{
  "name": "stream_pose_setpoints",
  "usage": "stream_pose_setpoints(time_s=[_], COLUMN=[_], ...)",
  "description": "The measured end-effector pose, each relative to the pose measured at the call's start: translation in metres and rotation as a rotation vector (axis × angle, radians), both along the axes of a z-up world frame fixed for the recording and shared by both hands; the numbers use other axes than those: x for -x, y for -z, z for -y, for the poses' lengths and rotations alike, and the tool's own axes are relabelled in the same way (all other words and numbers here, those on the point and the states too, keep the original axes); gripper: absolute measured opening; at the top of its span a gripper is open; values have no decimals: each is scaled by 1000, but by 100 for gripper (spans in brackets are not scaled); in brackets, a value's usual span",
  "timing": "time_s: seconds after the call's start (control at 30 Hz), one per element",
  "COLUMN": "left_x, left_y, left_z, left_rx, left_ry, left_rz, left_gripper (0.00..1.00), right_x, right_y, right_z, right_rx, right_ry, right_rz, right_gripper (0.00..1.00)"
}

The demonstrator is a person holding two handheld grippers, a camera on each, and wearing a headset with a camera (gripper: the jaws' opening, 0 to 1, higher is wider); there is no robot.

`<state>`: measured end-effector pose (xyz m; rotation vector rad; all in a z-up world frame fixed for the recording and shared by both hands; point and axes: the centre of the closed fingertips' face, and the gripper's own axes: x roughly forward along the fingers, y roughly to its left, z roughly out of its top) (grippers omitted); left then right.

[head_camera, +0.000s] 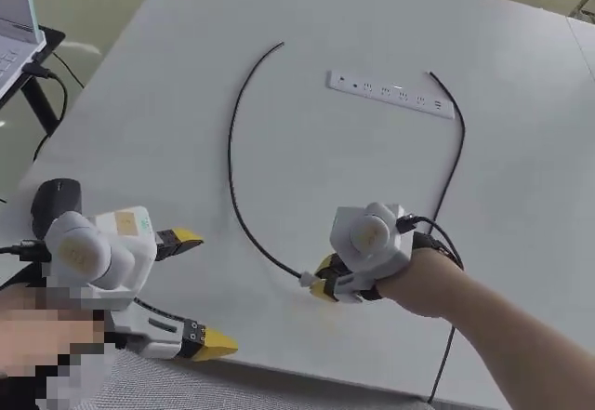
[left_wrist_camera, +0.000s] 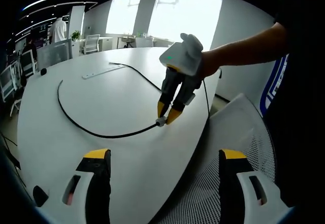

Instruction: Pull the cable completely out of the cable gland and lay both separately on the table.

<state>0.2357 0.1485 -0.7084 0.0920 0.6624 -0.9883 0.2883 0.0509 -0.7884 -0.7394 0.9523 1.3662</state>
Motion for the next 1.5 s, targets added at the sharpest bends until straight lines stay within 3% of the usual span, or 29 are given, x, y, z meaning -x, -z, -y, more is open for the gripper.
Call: stream_pose_setpoints(time_s=[0.37, 0.83, 1.03, 1.17, 1.33, 1.5], left_x=[-6, -6, -7, -8, -13, -14], left_y=[-13, -25, -22, -20, -21, -14], left_z=[25, 53, 58, 58, 61, 69], left_rx=[13, 47, 45, 35, 56, 48], left_ry=[55, 121, 137, 142, 137, 172], left_rz=[32, 53, 51, 51, 54, 53], left_gripper=[87, 86, 84, 84, 82, 79], right_x=[10, 30, 33, 31, 34, 37], right_y=[-27, -64, -58, -66, -75, -78], right_z=[3, -4, -1, -5, -8, -10], right_rx=[-25, -68, -46, -68, -85, -91], right_ry=[33, -8, 4, 23, 29, 26], right_rz=[22, 66, 60, 57, 66, 74], right_gripper=[6, 5, 5, 5, 5, 5])
